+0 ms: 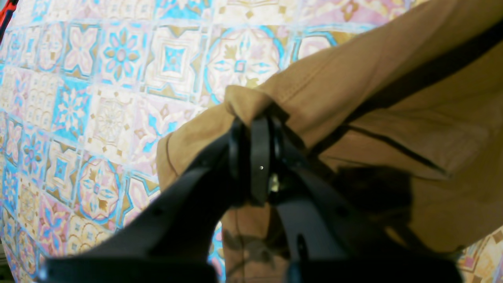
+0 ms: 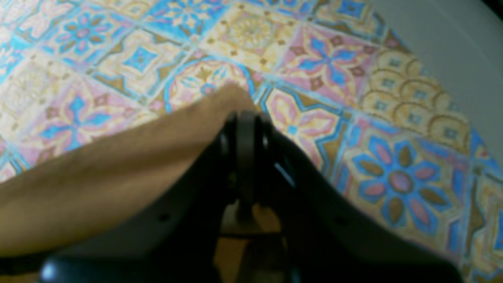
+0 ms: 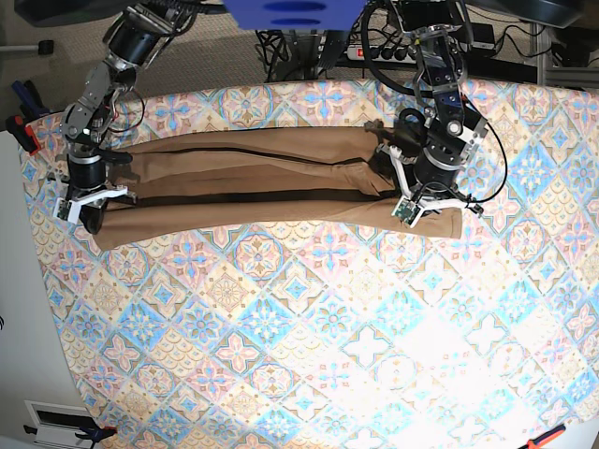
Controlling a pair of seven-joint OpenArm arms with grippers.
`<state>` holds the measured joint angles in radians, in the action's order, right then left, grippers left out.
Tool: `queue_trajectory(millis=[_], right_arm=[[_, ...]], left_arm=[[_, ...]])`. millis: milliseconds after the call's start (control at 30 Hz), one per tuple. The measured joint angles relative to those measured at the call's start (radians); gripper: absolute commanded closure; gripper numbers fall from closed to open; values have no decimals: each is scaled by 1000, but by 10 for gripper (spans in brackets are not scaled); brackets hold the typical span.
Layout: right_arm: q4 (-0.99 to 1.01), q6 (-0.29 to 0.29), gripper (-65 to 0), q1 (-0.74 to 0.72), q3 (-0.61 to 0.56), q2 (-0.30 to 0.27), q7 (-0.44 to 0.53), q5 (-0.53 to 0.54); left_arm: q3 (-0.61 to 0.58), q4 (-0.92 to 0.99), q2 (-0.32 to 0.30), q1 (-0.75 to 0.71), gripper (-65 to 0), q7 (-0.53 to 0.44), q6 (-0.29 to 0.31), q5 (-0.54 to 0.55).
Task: Layout the t-shirt on the table in an organized manner, then fold the t-shirt properly
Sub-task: 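Fold the hem with both grippers over toward the collar edge, then release the right gripper and regrasp the folded shirt end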
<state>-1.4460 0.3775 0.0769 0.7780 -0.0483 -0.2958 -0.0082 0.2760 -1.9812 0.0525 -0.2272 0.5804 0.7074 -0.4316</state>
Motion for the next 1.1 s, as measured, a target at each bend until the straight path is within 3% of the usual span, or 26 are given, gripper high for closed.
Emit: queue_trajectory(millis=[367,567,1100], right_arm=[[-23,-1,0,61,1,18,-6,-2],[-93,6,0,106,2,55,-10,-1],[-103,-3,0,136,6,68,-10,0]], left_arm=[[-1,-3,-1,-37,0,-3,0,-3],[2,-4,0,-49,0,-4,-1,-3],[4,-6,0,-119,0,-4,-1,-7]])
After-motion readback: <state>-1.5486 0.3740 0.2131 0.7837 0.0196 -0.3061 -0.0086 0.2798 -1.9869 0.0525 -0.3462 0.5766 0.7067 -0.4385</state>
